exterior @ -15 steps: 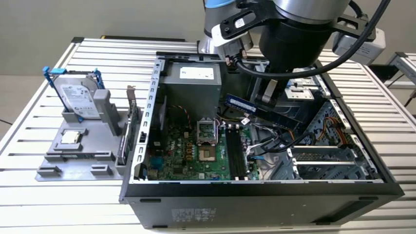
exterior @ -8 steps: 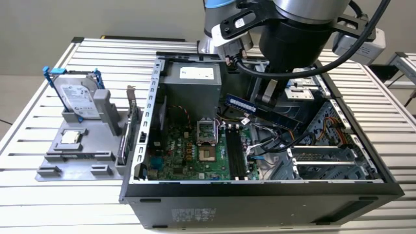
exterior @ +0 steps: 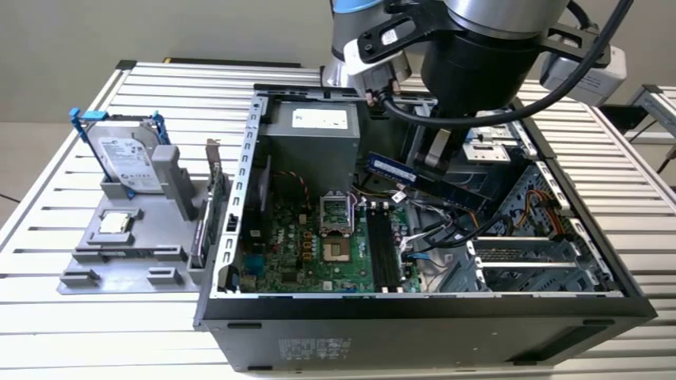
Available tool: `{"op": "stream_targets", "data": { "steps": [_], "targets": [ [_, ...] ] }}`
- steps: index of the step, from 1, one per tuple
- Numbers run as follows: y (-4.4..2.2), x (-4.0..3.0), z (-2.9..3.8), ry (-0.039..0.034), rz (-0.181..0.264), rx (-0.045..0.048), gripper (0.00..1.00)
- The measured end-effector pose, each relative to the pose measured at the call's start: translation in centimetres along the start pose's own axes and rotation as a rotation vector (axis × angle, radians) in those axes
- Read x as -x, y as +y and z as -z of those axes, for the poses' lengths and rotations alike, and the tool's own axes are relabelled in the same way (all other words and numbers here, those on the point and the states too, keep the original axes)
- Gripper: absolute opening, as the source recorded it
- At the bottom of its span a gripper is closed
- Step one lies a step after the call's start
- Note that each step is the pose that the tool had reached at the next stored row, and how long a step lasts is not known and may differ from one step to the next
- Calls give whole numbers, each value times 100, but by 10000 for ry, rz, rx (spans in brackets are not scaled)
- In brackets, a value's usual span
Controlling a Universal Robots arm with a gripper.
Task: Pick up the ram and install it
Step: 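Insert the ram into the slot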
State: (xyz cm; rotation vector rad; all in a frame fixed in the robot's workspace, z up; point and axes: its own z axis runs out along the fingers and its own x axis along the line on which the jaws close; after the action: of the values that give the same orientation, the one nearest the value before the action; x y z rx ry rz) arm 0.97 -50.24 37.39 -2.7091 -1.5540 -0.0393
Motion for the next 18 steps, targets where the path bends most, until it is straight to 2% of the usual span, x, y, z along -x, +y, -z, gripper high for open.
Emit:
{"op": "stream_targets", "data": {
  "steps": [18],
  "targets": [
    [0,0,0,5,-1495,46,0]
  ]
}}
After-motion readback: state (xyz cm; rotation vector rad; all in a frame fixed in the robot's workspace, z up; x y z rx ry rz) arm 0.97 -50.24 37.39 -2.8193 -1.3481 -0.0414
